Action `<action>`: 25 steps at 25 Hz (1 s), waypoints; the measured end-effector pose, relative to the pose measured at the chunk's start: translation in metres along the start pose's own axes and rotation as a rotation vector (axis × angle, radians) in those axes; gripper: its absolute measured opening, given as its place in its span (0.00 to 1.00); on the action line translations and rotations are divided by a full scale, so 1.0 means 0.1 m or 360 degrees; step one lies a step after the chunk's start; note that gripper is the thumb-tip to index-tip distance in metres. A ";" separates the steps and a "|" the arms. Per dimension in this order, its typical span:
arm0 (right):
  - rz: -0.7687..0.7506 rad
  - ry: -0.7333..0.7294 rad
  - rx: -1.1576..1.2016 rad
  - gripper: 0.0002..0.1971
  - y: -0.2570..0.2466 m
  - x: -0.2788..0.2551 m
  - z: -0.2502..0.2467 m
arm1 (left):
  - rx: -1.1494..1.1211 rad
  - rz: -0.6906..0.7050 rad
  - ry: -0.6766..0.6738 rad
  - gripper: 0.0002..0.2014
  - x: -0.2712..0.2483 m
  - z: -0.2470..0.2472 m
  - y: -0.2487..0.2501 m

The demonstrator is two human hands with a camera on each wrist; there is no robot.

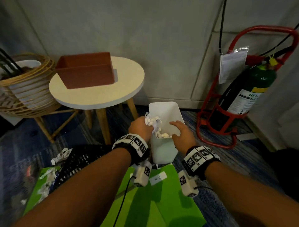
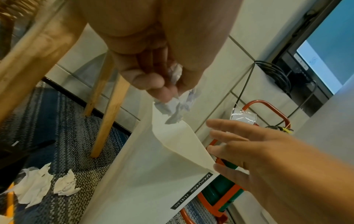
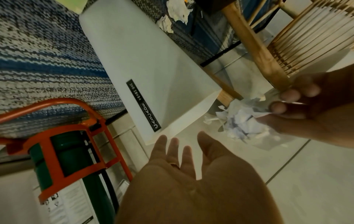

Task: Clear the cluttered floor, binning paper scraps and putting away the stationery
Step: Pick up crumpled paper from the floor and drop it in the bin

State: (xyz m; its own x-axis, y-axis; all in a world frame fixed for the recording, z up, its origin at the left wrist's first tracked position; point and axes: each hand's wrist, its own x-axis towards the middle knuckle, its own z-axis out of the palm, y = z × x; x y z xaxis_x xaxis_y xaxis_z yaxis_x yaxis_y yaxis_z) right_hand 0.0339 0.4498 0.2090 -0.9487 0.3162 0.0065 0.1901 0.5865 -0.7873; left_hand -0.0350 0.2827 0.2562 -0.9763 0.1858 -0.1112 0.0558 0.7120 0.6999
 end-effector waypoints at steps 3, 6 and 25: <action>-0.0009 0.0062 0.0214 0.27 0.09 -0.20 -0.03 | -0.0018 0.0032 -0.0045 0.09 0.08 0.14 0.06; 0.0082 0.0116 0.0296 0.26 0.12 -0.32 -0.12 | 0.0017 0.0034 -0.0337 0.24 0.10 0.32 0.05; -0.0131 -0.1293 -0.0376 0.10 -0.13 -1.33 2.63 | 0.0894 -0.0202 -0.1036 0.10 -1.23 -0.84 -3.12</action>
State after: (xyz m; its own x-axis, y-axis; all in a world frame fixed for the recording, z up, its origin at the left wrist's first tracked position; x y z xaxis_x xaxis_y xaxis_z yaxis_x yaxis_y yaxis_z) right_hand 0.0909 0.2039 0.0560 -0.8313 -0.3151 -0.4579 0.0747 0.7530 -0.6538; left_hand 0.0500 -0.0189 0.1103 -0.6778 0.3106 -0.6664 0.2172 0.9505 0.2222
